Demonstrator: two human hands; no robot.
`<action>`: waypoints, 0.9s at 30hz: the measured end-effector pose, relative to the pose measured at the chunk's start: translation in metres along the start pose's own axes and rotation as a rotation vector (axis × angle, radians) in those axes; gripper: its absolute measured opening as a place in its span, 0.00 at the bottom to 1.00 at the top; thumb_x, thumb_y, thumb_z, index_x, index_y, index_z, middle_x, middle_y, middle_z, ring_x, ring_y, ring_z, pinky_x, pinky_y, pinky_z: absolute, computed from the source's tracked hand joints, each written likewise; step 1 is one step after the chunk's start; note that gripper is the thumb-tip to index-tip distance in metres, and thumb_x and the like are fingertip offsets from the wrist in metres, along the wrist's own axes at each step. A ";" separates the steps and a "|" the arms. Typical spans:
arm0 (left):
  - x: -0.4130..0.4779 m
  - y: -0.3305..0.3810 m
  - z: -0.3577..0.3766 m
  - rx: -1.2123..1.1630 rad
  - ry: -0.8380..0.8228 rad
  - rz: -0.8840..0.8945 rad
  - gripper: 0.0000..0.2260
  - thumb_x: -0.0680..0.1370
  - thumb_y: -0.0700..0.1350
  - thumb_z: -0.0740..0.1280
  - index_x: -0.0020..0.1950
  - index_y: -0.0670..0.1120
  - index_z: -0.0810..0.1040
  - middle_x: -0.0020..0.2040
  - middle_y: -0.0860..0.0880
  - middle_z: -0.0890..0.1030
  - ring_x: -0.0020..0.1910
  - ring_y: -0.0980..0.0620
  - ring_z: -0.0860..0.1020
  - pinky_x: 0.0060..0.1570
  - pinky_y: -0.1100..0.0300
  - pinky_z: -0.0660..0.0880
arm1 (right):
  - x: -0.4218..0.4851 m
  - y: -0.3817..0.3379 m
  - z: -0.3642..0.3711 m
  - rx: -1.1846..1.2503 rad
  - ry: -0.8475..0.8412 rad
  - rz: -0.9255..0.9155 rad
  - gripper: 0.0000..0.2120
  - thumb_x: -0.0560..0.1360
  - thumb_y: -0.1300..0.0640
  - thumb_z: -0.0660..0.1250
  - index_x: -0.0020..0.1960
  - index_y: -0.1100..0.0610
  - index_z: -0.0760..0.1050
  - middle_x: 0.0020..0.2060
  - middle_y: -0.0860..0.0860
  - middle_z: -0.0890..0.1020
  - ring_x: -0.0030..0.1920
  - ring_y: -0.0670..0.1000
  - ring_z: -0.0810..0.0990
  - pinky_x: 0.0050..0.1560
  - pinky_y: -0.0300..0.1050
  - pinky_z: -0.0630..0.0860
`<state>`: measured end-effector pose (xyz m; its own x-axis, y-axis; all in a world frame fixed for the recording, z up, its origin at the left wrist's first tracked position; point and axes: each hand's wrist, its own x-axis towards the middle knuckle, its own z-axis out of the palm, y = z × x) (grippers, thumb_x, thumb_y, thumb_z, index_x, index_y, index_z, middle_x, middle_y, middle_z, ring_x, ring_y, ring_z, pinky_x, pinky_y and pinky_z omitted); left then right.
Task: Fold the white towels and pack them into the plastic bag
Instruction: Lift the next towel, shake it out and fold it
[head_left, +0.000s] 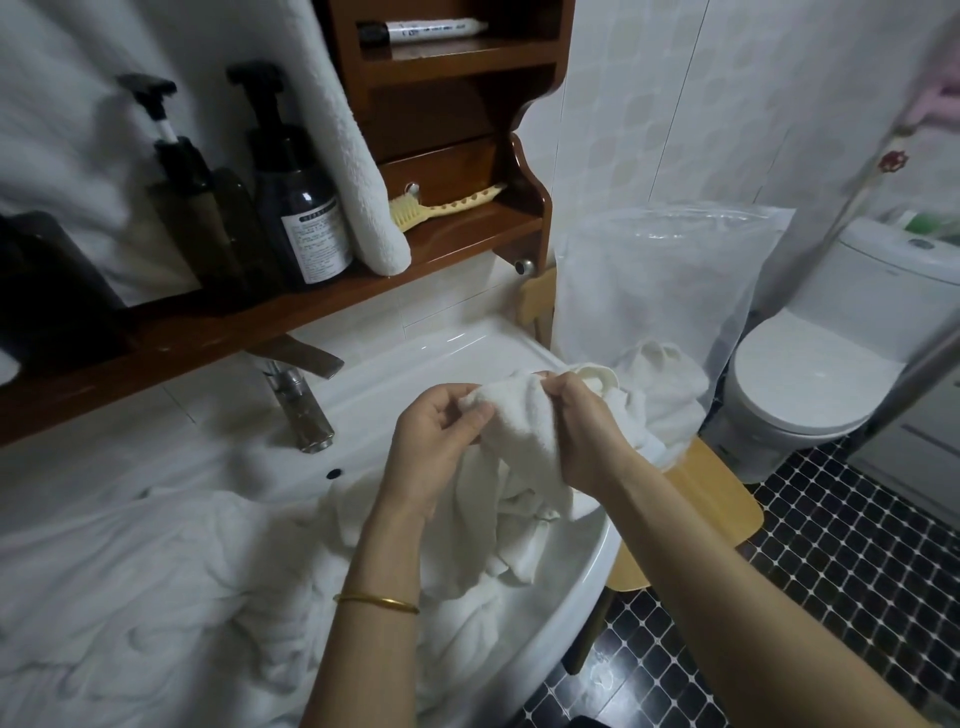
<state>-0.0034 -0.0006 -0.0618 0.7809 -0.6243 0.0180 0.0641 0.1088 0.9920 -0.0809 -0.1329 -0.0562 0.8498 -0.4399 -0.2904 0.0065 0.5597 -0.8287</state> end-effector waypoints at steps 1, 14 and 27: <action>0.001 -0.001 0.000 0.005 0.035 0.009 0.07 0.76 0.36 0.67 0.48 0.48 0.79 0.43 0.53 0.84 0.44 0.58 0.81 0.47 0.60 0.77 | 0.000 0.000 0.001 -0.016 0.017 -0.037 0.11 0.75 0.60 0.54 0.41 0.57 0.73 0.35 0.53 0.81 0.39 0.51 0.80 0.39 0.43 0.75; 0.025 0.070 0.017 0.282 -0.067 0.265 0.12 0.81 0.41 0.57 0.48 0.57 0.74 0.49 0.56 0.79 0.49 0.62 0.79 0.43 0.66 0.76 | -0.003 -0.061 0.022 -0.965 -0.011 -0.688 0.10 0.63 0.60 0.63 0.44 0.55 0.76 0.57 0.45 0.76 0.42 0.40 0.73 0.39 0.25 0.67; 0.064 0.221 0.061 0.784 -0.139 0.830 0.09 0.76 0.40 0.55 0.44 0.44 0.75 0.42 0.52 0.74 0.40 0.59 0.72 0.36 0.72 0.68 | 0.007 -0.149 0.035 -0.740 -0.179 -0.600 0.09 0.75 0.60 0.65 0.37 0.52 0.77 0.34 0.47 0.77 0.37 0.46 0.75 0.37 0.40 0.69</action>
<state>0.0226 -0.0634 0.1661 0.3232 -0.6706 0.6677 -0.8802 0.0461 0.4724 -0.0575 -0.1947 0.0821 0.8811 -0.3607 0.3058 0.1844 -0.3334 -0.9246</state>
